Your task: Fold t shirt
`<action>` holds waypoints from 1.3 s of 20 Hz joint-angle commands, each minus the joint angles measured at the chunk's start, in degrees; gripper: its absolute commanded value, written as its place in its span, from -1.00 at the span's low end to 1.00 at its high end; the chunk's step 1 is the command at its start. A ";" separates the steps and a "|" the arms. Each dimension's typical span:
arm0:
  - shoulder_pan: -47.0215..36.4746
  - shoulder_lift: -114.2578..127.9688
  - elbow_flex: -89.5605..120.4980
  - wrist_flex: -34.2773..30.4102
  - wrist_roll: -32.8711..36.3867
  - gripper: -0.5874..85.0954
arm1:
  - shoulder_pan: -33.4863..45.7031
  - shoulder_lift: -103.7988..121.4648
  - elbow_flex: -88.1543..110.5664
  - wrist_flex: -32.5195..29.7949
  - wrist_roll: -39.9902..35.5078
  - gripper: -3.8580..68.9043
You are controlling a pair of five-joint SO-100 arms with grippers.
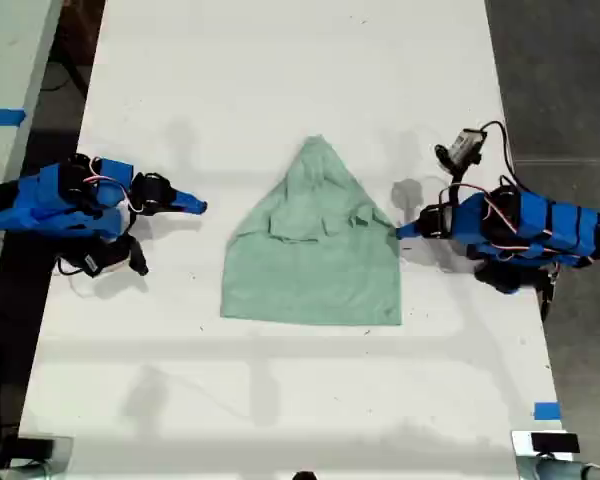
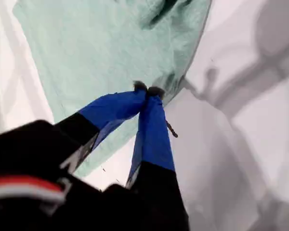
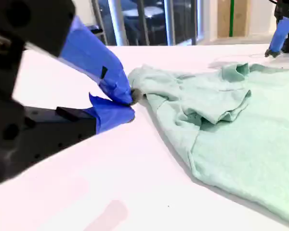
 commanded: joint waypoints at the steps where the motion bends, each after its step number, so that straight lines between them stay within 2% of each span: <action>1: 0.18 0.44 0.53 0.35 -1.67 -0.99 | 0.35 0.97 3.08 0.09 2.72 -0.90; 18: 0.18 0.44 0.44 0.26 -1.32 -0.99 | -1.14 0.97 2.90 0.09 2.46 -0.94; 19: 0.18 0.44 0.44 0.26 -1.32 -0.99 | -1.49 0.97 2.72 1.85 5.89 -0.94; 20: 0.00 0.44 0.44 0.26 -1.32 -0.99 | -0.09 0.97 2.02 2.46 5.27 -0.94; 22: -0.18 0.44 0.44 0.18 -1.32 -0.99 | -0.62 -0.26 1.14 -5.63 -1.85 -0.93; 23: -0.35 0.44 0.44 0.09 -1.14 -0.99 | -0.70 -5.89 -0.26 -8.00 -1.32 -0.93; 24: -0.35 0.44 0.44 0.00 -0.97 -0.99 | 0.53 -16.00 -3.52 -9.84 0.00 -0.87; 26: -0.44 0.44 0.35 0.00 -0.97 -0.99 | 0.44 -38.41 -11.25 -17.75 0.79 -0.61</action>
